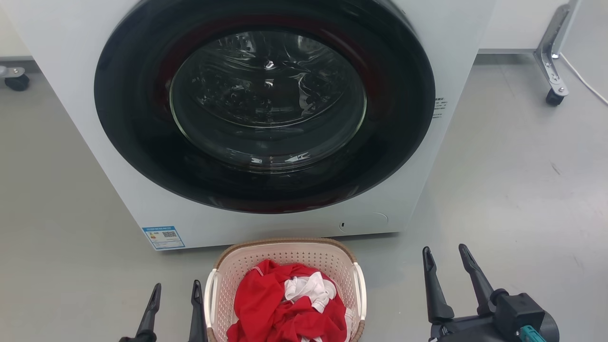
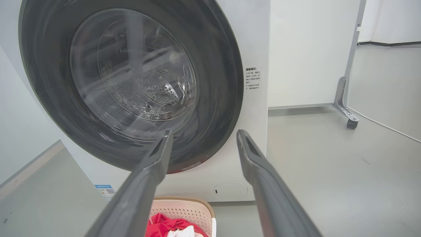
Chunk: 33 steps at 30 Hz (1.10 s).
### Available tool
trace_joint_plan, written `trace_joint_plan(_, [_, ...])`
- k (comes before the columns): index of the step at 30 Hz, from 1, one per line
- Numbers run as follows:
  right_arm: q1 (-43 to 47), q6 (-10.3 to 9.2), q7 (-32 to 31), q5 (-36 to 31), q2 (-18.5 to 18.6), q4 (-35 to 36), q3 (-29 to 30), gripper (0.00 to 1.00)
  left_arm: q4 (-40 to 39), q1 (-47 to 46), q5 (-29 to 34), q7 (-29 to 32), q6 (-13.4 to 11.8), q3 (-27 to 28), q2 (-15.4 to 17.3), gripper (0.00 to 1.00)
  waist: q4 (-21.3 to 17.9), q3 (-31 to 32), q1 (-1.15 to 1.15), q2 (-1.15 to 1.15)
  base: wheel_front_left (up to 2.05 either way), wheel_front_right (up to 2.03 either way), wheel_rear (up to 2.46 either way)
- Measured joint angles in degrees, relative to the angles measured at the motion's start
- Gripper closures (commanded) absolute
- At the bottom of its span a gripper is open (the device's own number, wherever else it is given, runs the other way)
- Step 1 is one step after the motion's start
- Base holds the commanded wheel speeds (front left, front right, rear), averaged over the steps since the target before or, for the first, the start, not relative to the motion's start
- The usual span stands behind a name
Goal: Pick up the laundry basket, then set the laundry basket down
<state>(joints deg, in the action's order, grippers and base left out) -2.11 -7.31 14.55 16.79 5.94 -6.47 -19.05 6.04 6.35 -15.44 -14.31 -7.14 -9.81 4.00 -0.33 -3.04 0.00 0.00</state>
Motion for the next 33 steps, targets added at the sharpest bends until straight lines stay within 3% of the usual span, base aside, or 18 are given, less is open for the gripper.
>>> trace_joint_plan(15, [0.89,0.00,0.00,-1.88,-0.52,2.21,1.00,0.00,-2.71,1.09,3.04,0.00,0.00,1.25,-0.41,0.00,-0.05,-0.49,0.00,0.00,0.00,0.00,0.00])
trace_joint_plan(16, [0.97,0.00,0.00,-2.10,-0.57,2.26,1.05,1.00,-2.78,1.09,3.09,0.00,0.00,1.33,-0.41,1.00,-0.06,-0.53,0.00,0.00,0.00,0.00,0.00])
trace_joint_plan(24, [3.06,0.10,-0.45,-1.96,-0.69,-1.33,0.80,1.00,0.57,1.22,2.30,0.26,0.12,1.42,-0.49,1.00,-0.08,-0.59,0.00,0.00,0.00,0.00,0.00])
trace_joint_plan(33, [2.85,1.29,-2.08,4.13,-0.99,-1.71,3.21,1.00,1.32,1.09,-3.34,1.76,1.40,2.44,-0.55,1.00,-0.04,-0.23,0.00,0.00,0.00,0.00,0.00])
